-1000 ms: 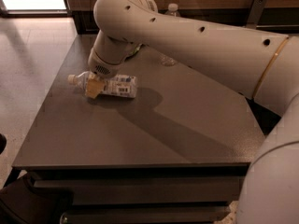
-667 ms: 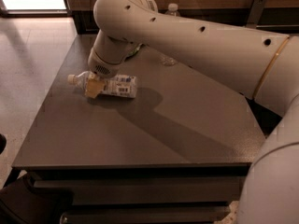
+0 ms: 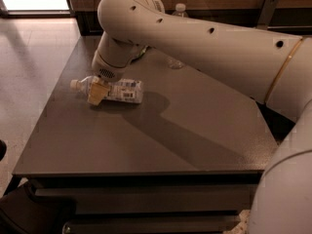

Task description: Knock blue plastic bottle over

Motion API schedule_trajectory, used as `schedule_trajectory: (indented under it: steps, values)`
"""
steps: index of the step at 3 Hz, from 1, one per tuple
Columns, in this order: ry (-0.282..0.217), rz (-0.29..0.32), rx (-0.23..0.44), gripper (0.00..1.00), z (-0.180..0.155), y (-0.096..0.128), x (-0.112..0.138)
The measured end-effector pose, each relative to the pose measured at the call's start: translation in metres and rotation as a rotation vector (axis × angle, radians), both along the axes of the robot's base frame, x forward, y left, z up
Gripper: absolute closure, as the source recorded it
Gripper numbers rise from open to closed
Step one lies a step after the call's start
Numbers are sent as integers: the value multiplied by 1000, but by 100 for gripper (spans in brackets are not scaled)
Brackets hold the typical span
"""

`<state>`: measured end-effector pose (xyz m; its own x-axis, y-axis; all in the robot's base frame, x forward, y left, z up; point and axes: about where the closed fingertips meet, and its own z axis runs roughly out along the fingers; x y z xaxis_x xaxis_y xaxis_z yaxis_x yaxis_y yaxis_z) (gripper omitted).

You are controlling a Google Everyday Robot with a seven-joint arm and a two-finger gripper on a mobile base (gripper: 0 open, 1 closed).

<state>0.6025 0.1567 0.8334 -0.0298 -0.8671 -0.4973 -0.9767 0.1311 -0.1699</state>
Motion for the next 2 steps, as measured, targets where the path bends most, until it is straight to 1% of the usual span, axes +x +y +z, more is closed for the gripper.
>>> schedule_trajectory:
  steps: [1,2]
  values:
    - [0,2,-1,0,0,1,-1]
    - [0,2,-1,0,0,1,-1]
